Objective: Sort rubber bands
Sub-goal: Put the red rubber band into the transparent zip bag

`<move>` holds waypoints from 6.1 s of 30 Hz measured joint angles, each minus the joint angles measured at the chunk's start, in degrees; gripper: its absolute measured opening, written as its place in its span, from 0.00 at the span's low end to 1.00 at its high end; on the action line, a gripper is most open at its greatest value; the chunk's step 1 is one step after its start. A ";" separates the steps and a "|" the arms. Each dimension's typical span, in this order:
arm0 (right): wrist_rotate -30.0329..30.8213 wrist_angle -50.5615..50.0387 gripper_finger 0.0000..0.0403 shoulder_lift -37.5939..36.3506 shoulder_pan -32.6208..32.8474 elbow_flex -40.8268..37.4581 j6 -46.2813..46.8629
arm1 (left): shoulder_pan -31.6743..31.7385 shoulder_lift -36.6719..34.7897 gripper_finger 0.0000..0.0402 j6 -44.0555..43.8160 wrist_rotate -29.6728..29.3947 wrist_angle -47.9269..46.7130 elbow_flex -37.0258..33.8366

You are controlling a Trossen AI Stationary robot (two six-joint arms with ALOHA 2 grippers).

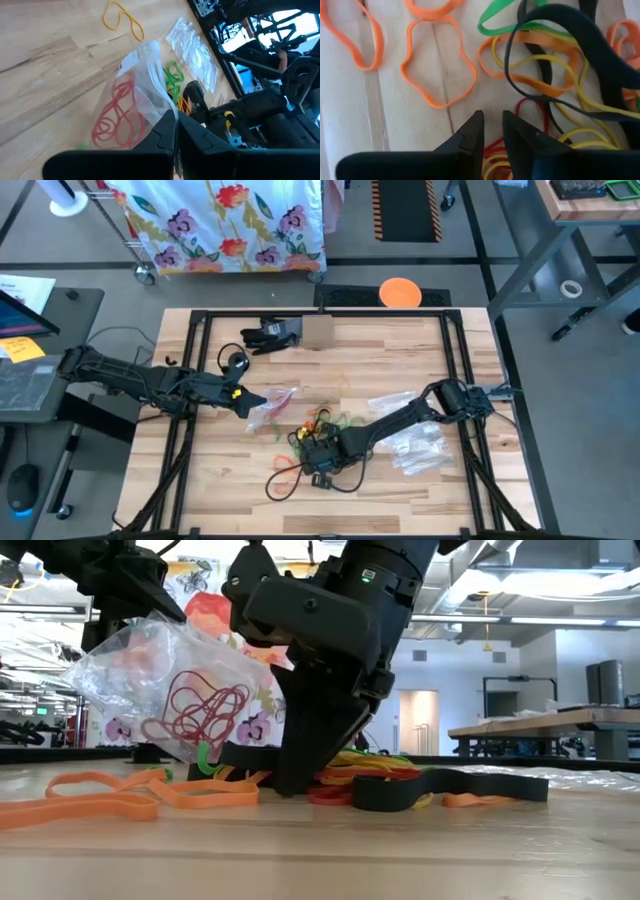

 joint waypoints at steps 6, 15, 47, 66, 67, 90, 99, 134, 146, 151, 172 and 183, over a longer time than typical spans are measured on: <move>-1.04 -0.16 0.16 0.00 -0.04 0.31 0.26 | -0.02 0.00 0.00 1.07 0.02 -0.02 0.00; -1.09 -3.00 0.16 -0.52 0.54 2.91 0.85 | -0.02 0.00 0.00 1.09 0.02 -0.04 0.00; -2.93 -4.46 0.00 -0.22 1.50 6.60 1.72 | 0.00 0.02 0.00 0.46 0.09 0.02 0.07; 30.47 -41.70 0.00 -2.76 3.92 37.74 -1.34 | -0.02 0.00 0.00 1.31 0.68 -0.10 0.07; 31.93 -43.37 0.00 -3.63 3.94 37.46 -0.17 | -0.01 0.02 0.00 1.33 0.68 -0.07 0.06; 27.03 -24.24 0.00 -7.19 -6.34 37.47 -18.60 | 0.00 0.02 0.00 -1.34 1.14 0.02 0.04; 19.18 -13.26 0.00 -2.98 -10.60 37.48 -25.38 | 0.00 0.01 0.00 -1.01 2.75 0.48 0.04; 18.43 -1.25 0.00 0.55 -10.22 19.91 -15.85 | -0.02 0.00 0.00 -0.48 3.56 0.33 0.02; 16.25 3.47 0.00 0.50 -11.46 17.88 -17.53 | -0.02 0.01 0.00 -0.44 3.13 -0.07 0.02; 8.28 6.62 0.00 0.37 -13.63 18.63 -19.05 | -0.02 0.00 0.00 -1.04 2.24 -0.07 0.02; 2.35 -11.74 0.12 0.14 -15.92 29.15 -16.08 | -0.02 0.00 0.00 -0.24 2.01 -0.07 0.02; 1.14 -24.06 0.08 0.86 -15.21 32.03 -14.53 | -0.02 0.00 0.00 -0.29 2.34 -0.07 0.02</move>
